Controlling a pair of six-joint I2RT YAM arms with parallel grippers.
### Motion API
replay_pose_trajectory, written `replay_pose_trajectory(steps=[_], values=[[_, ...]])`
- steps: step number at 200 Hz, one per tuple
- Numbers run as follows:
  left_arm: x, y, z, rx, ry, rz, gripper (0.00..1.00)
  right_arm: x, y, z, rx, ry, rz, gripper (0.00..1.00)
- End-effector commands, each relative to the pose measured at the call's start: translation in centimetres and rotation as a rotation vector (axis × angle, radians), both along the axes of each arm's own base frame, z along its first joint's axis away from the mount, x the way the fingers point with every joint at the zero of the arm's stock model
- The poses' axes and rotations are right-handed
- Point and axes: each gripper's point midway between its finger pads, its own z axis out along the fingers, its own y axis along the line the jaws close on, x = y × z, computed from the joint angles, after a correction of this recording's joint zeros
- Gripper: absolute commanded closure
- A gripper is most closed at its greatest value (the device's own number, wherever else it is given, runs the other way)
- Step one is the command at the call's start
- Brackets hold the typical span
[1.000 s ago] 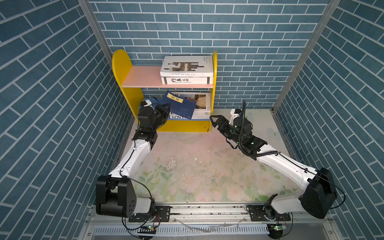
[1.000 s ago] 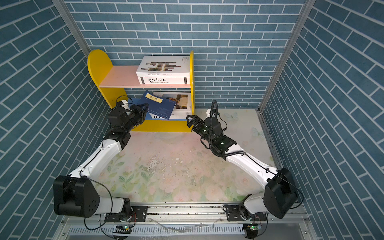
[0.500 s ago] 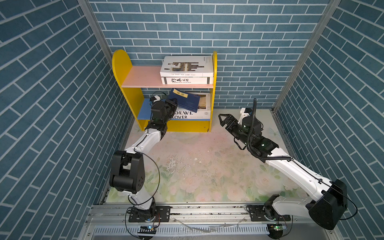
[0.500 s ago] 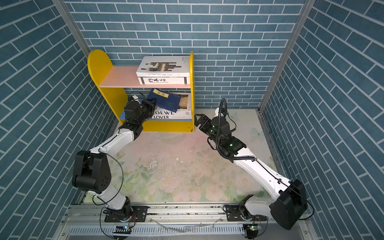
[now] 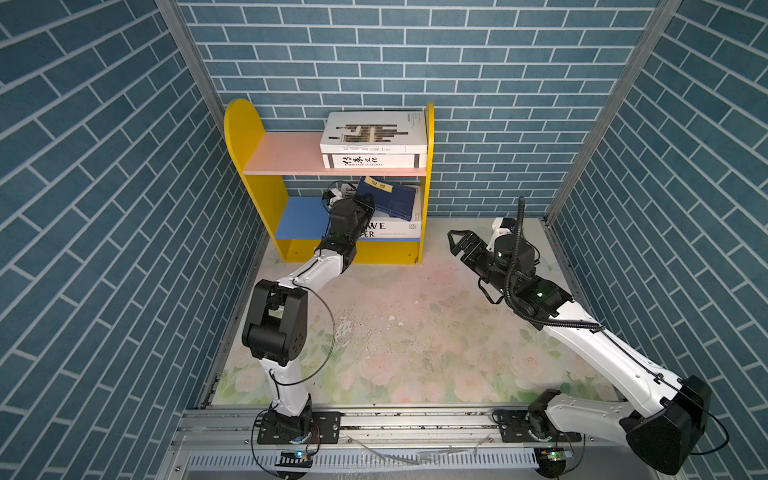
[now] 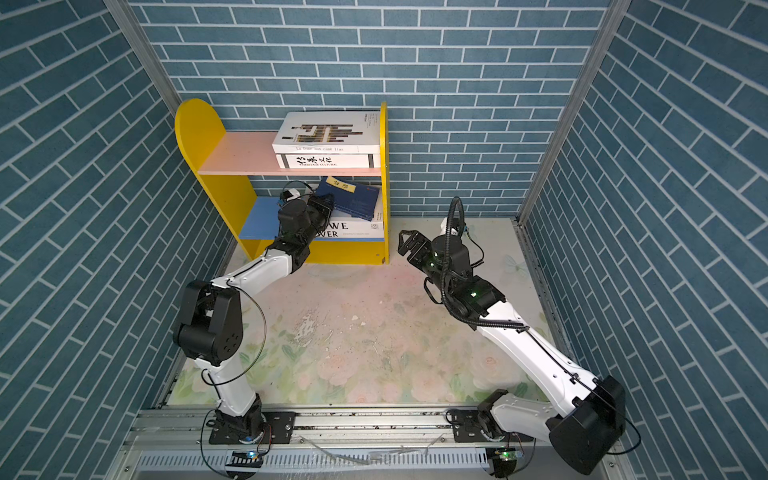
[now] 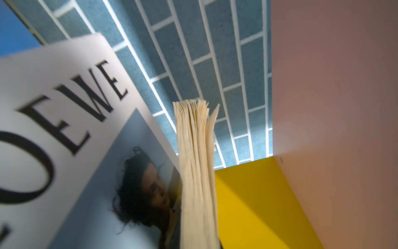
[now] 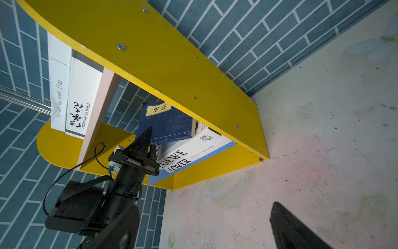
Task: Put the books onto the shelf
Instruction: 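Carry the blue booklet with the left gripper onto the LOEWE magazine on the lower shelf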
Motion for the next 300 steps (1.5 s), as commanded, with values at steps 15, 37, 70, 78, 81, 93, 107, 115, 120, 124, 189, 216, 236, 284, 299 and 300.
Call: replay_pose_trajectory(steps=[15, 37, 70, 78, 81, 93, 107, 115, 120, 124, 189, 216, 236, 284, 299, 300], values=[[0.3, -1.9, 2.6, 0.008, -0.088, -0.014, 0.94, -0.2, -0.9, 1.1, -0.067, -0.019, -0.005, 0.05], [0.2, -2.2, 2.3, 0.039, -0.074, 0.005, 0.94, -0.2, -1.0, 1.1, -0.077, -0.015, 0.001, 0.05], [0.1, -3.1, 2.0, 0.05, -0.069, 0.008, 0.94, -0.2, -1.5, 1.2, -0.089, -0.016, 0.001, 0.05], [0.1, -3.3, 1.7, 0.049, -0.064, 0.008, 0.94, -0.1, -1.5, 1.2, -0.091, -0.016, 0.003, 0.05], [0.0, -3.4, 1.7, 0.05, -0.062, 0.008, 0.94, -0.1, -1.6, 1.2, -0.091, -0.015, 0.003, 0.05], [-0.1, -3.5, 1.4, 0.051, -0.052, 0.008, 0.94, -0.1, -1.6, 1.1, -0.094, -0.011, 0.005, 0.05], [-0.5, -3.6, 1.1, 0.056, -0.04, 0.01, 0.94, -0.1, -1.7, 1.0, -0.095, -0.008, 0.005, 0.05], [-0.8, -3.6, 1.0, 0.058, -0.032, 0.014, 0.94, -0.1, -1.8, 0.9, -0.095, -0.008, 0.003, 0.05], [-0.9, -3.5, 1.0, 0.059, -0.025, 0.016, 0.94, -0.1, -1.9, 1.0, -0.094, -0.008, 0.001, 0.05], [-1.1, -3.4, 0.9, 0.062, -0.021, 0.017, 0.94, -0.1, -1.8, 0.8, -0.096, -0.006, 0.001, 0.04], [-2.5, -3.5, -0.8, 0.049, 0.046, -0.001, 0.85, 0.2, -1.6, 0.3, -0.084, 0.009, 0.012, 0.05], [-2.8, -3.6, -0.4, 0.03, 0.038, -0.01, 0.73, 0.1, -1.5, 0.1, -0.067, 0.019, 0.016, 0.05], [-2.9, -3.7, -0.2, 0.039, 0.047, -0.02, 0.62, -0.2, -1.6, -0.1, -0.056, 0.021, 0.015, 0.05], [-3.9, -4.2, 0.3, 0.082, 0.109, -0.045, 0.35, -0.5, -2.1, -0.3, -0.057, 0.02, 0.005, 0.05], [-4.1, -4.4, 0.6, 0.1, 0.125, -0.053, 0.33, -0.5, -2.1, -0.4, -0.058, 0.022, 0.002, 0.05], [-4.2, -4.4, 0.6, 0.101, 0.127, -0.054, 0.32, -0.5, -2.1, -0.4, -0.058, 0.022, 0.003, 0.05]])
